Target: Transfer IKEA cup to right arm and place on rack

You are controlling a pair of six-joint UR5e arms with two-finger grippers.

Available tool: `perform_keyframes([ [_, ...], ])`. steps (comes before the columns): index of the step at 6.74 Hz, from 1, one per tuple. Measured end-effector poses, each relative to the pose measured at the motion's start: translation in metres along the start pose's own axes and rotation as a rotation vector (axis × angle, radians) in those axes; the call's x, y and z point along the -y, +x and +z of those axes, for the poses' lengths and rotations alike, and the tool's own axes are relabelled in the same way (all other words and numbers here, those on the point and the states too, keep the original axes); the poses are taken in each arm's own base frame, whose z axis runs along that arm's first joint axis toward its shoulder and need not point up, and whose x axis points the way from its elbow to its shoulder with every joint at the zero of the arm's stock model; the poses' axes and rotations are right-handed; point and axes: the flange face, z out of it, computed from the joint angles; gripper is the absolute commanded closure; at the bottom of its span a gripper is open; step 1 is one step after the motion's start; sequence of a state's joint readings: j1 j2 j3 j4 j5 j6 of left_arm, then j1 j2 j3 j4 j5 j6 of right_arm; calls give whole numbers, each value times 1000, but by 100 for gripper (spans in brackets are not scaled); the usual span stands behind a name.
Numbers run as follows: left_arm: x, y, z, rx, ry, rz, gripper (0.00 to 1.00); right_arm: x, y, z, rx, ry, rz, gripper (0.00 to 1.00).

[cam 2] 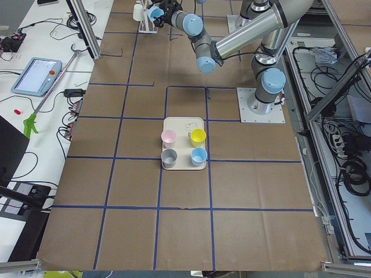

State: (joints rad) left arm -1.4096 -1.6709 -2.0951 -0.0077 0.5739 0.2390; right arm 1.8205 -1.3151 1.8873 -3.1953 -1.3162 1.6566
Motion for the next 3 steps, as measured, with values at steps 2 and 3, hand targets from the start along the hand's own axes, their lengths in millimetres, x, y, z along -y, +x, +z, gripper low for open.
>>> perform_keyframes([
  [2, 5, -34, -24, 106, 10, -29, 1, 55, -16, -4, 29, 85, -157, 81],
  [3, 11, -53, -28, 215, -21, -62, 1, 85, -24, -9, 34, 135, -286, 81],
])
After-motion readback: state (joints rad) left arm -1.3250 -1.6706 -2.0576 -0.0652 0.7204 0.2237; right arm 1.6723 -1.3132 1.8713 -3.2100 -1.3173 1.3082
